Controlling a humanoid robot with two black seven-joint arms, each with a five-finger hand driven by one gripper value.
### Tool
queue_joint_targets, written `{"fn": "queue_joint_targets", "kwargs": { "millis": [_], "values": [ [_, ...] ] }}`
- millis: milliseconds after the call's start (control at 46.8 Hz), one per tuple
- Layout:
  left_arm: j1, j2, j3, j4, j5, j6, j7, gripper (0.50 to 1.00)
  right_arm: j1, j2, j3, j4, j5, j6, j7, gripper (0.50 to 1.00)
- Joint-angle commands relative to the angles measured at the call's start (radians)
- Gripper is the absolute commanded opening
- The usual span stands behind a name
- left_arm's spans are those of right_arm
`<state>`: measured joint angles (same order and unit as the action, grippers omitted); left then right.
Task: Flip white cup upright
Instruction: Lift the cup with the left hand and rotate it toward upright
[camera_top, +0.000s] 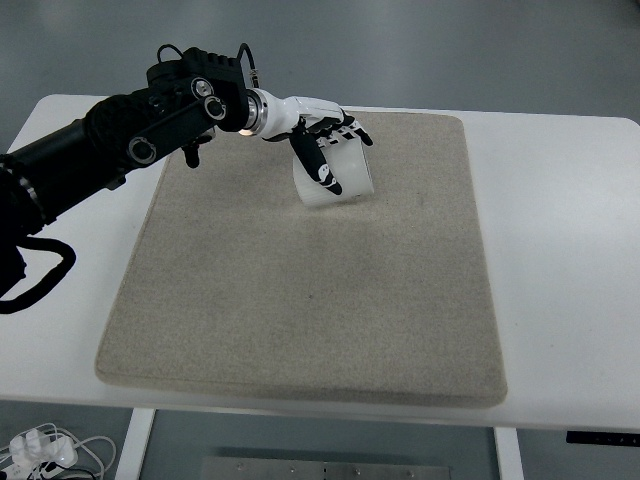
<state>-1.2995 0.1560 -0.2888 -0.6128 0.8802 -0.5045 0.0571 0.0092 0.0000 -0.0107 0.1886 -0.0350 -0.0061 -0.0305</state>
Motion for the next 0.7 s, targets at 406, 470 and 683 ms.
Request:
{"fn": "queue_joint_targets", "kwargs": {
  "millis": [406,470,683],
  "values": [
    [0.063,0.057,-0.001,0.231,-0.323,-0.106,-0.345,0.500,0.000,0.000,0.000,0.000,0.000,0.000,0.000,0.952],
    [0.097,0.059,0.000,0.234,-0.360,-0.106,-0.390,0.500,0.000,0.000,0.000,0.000,0.000,0.000,0.000,0.952],
    [0.183,0.066,-0.001,0.246,-0.498,-0.106,-0.520,0.500,0.000,0.000,0.000,0.000,0.000,0.000,0.000,0.952]
  ]
}}
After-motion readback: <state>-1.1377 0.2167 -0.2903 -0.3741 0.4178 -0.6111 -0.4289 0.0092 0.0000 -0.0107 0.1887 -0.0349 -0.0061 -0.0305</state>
